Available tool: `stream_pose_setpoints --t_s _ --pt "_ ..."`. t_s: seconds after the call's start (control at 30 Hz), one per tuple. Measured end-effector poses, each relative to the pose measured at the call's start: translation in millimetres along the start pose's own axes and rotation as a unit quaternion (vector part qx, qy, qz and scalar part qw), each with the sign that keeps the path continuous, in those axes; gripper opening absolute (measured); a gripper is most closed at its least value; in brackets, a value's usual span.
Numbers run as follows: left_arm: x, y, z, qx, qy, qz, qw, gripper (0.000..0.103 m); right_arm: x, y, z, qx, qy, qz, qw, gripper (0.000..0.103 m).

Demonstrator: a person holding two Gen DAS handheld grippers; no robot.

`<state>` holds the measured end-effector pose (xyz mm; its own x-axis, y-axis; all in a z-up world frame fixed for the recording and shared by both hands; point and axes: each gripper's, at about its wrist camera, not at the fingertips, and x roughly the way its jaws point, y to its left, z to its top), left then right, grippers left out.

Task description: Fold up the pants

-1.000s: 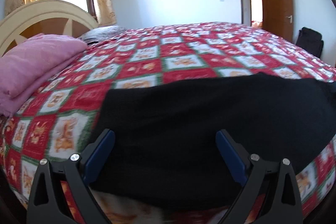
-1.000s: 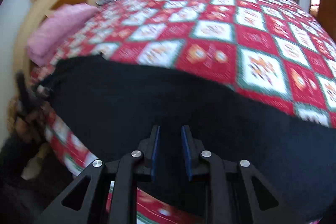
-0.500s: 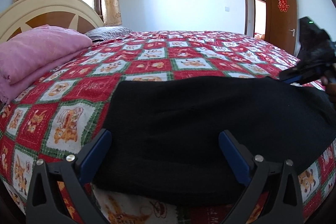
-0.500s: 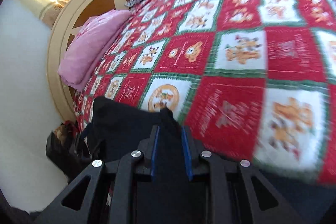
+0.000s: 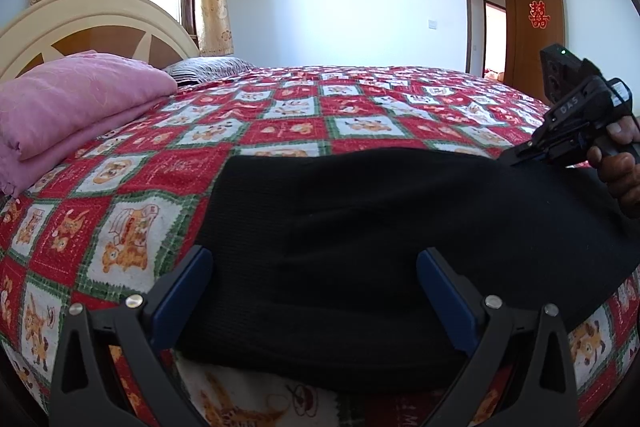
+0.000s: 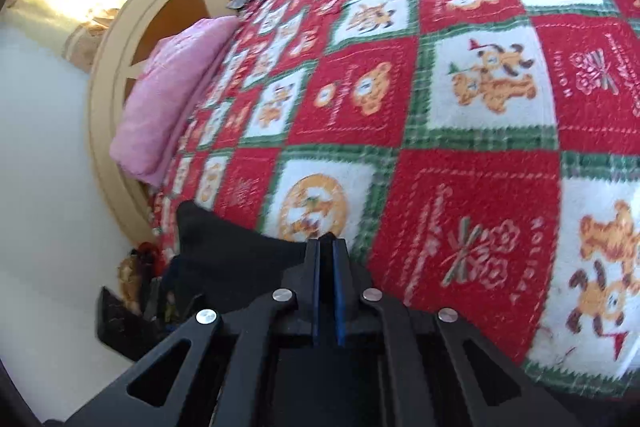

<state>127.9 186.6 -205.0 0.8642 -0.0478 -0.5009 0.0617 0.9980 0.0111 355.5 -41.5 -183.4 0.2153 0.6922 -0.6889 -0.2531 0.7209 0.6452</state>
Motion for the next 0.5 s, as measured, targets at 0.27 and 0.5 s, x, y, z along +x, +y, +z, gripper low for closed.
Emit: stream_pose_setpoints --t_s 0.27,0.5 --pt "-12.3 -0.7 12.1 -0.016 0.019 0.007 0.9997 0.103 -23.0 2.7 -6.2 -0.010 -0.014 -0.026 1.000 0.026" --pt "-35.5 -29.4 28.6 -0.004 0.001 -0.021 0.9998 0.103 -143.5 -26.4 -62.3 -0.029 -0.083 -0.097 0.991 0.061"
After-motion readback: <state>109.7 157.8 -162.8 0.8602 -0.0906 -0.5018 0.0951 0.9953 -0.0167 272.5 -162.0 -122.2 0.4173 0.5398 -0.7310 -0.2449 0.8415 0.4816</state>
